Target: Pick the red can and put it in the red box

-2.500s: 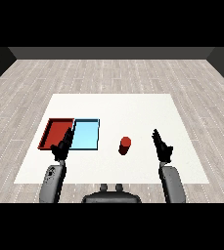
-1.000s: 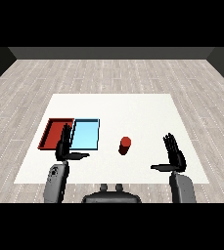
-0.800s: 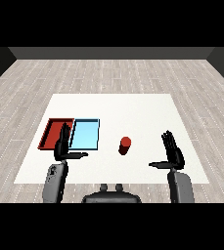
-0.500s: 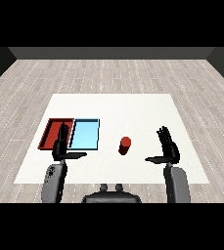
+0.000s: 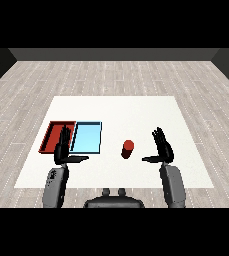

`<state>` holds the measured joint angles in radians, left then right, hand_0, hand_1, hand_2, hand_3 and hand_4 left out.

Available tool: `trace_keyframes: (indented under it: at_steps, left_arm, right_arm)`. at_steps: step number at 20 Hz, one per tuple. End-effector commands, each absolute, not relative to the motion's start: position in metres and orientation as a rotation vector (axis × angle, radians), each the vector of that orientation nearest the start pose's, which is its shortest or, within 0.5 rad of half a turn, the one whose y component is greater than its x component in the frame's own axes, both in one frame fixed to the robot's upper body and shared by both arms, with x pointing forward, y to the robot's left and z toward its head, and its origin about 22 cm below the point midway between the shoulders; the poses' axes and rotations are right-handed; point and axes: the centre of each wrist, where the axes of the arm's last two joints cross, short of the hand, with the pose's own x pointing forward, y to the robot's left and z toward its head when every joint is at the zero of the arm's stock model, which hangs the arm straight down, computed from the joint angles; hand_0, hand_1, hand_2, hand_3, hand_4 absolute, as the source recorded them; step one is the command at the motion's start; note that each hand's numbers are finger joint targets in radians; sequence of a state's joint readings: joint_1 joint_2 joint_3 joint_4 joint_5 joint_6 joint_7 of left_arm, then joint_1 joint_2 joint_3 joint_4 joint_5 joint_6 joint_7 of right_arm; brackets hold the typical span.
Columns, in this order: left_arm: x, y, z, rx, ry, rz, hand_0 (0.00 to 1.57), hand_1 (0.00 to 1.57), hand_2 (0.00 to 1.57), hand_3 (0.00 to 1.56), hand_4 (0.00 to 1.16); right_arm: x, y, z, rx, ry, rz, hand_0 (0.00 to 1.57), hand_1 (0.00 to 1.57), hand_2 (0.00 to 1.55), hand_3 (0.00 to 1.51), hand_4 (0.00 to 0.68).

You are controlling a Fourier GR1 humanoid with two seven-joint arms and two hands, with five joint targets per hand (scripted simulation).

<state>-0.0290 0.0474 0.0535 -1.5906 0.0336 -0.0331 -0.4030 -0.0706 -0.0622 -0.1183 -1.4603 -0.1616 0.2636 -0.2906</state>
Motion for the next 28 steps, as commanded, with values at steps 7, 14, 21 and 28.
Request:
trace_keyframes:
  at_steps: [7, 14, 21, 28]
  left_arm:
    - [0.238, 0.265, 0.016, 0.024, -2.019, -0.013, 0.0, 0.0, 0.0, 0.0, 0.0]
    - [0.249, 0.26, 0.026, 0.004, -2.031, 0.004, 0.0, 0.0, 0.0, 0.0, 0.0]
    - [0.255, 0.262, 0.009, -0.025, -2.022, 0.023, 0.0, 0.0, 0.0, 0.0, 0.0]
    - [0.261, 0.263, 0.013, -0.029, -2.027, 0.011, 0.0, 0.0, 0.0, 0.0, 0.0]
  right_arm:
    - [0.273, -0.243, -0.045, 0.265, -1.796, 0.009, 0.0, 0.0, 0.0, 0.0, 0.0]
    - [0.266, -0.193, -0.047, 0.327, -1.791, -0.002, 0.0, 0.0, 0.0, 0.0, 0.0]
    - [0.264, -0.194, -0.056, 0.291, -1.782, -0.023, 0.0, 0.0, 0.0, 0.0, 0.0]
    - [0.27, -0.193, -0.05, 0.318, -1.756, -0.057, 0.0, 0.0, 0.0, 0.0, 0.0]
